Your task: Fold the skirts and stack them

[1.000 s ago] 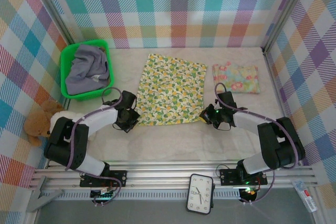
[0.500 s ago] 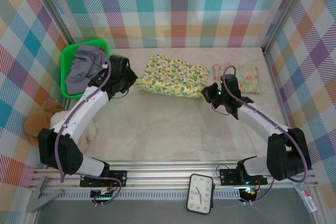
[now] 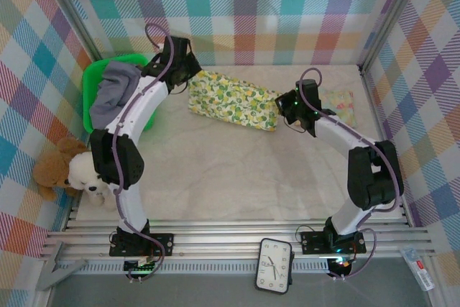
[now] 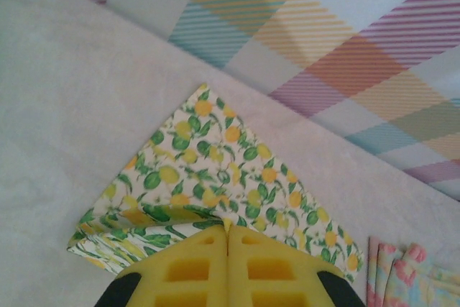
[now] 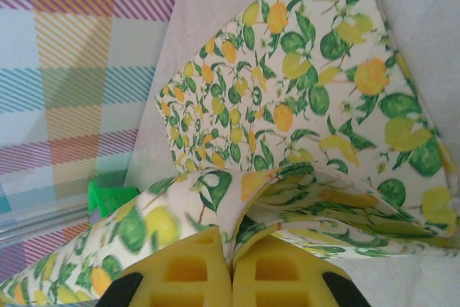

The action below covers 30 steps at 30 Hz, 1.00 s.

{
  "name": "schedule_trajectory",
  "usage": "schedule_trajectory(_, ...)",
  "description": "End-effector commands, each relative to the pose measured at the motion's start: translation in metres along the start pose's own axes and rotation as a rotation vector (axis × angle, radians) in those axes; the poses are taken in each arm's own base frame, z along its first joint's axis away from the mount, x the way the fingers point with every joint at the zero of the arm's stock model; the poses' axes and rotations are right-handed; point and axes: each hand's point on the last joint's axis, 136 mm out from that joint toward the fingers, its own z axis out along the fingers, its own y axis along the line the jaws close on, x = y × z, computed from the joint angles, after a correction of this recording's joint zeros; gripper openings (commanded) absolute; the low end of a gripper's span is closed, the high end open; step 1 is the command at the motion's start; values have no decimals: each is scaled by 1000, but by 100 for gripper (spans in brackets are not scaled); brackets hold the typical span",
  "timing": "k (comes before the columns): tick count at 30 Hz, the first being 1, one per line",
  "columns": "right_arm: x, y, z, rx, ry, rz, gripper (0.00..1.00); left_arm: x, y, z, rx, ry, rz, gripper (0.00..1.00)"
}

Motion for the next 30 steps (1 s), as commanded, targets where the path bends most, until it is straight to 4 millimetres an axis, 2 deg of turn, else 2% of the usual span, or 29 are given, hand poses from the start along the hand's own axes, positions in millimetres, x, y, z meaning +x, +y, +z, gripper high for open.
schedule_trajectory(1, -20, 13, 6, -34, -37, 8, 0, -32, -9, -3, 11, -68, 56, 0)
schedule_trajectory(12, -33, -2, 49, 16, 25, 14, 1, -32, 1, 59, -40, -51, 92, 0)
schedule_trajectory(18, -34, -12, 81, 54, 102, -40, 0, -15, 15, 100, -81, -26, 113, 0)
schedule_trajectory(21, -26, -26, 97, 101, 170, -55, 0, 15, 30, 130, -100, 60, 117, 0)
schedule_trajectory(25, -15, -48, 108, 146, 229, -54, 0, 72, 58, 164, -152, 214, 108, 0)
schedule_trajectory(28, -5, -63, 105, 182, 275, -82, 0, 110, 74, 170, -188, 299, 107, 0)
schedule_trajectory(30, 3, -73, 100, 200, 314, -110, 0, 130, 87, 164, -222, 330, 101, 0)
